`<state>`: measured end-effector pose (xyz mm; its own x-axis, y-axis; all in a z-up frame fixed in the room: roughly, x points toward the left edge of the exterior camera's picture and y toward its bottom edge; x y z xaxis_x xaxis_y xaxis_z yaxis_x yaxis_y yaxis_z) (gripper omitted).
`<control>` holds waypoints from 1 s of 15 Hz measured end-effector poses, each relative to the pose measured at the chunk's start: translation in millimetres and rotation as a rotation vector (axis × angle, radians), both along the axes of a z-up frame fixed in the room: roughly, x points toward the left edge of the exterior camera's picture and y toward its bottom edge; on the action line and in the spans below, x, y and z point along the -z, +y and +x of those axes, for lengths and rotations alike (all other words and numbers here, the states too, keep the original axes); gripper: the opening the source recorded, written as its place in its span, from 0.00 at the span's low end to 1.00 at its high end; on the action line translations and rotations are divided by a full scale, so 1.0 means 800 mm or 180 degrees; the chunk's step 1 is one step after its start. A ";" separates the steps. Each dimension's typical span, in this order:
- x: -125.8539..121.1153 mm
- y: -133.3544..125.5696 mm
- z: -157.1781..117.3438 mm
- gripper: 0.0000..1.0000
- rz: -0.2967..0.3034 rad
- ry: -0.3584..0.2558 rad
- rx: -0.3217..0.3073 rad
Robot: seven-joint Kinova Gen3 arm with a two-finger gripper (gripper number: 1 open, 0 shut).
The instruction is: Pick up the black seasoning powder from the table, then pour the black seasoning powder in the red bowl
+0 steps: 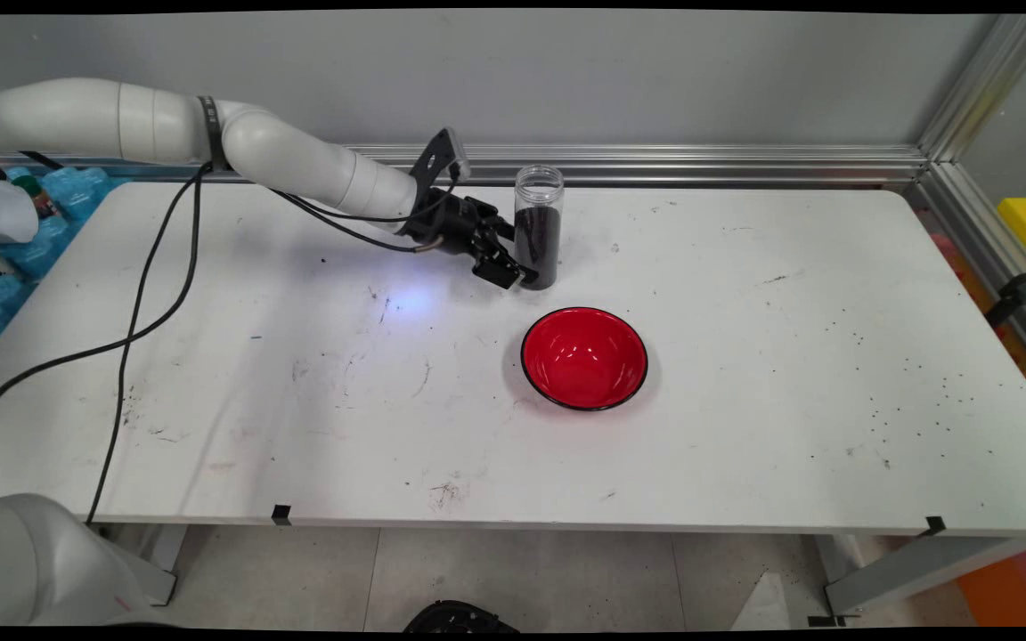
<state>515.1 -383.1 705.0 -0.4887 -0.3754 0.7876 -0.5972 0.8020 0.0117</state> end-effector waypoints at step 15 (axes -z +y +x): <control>0.010 -0.006 -0.005 0.00 0.0053 0.0015 0.0003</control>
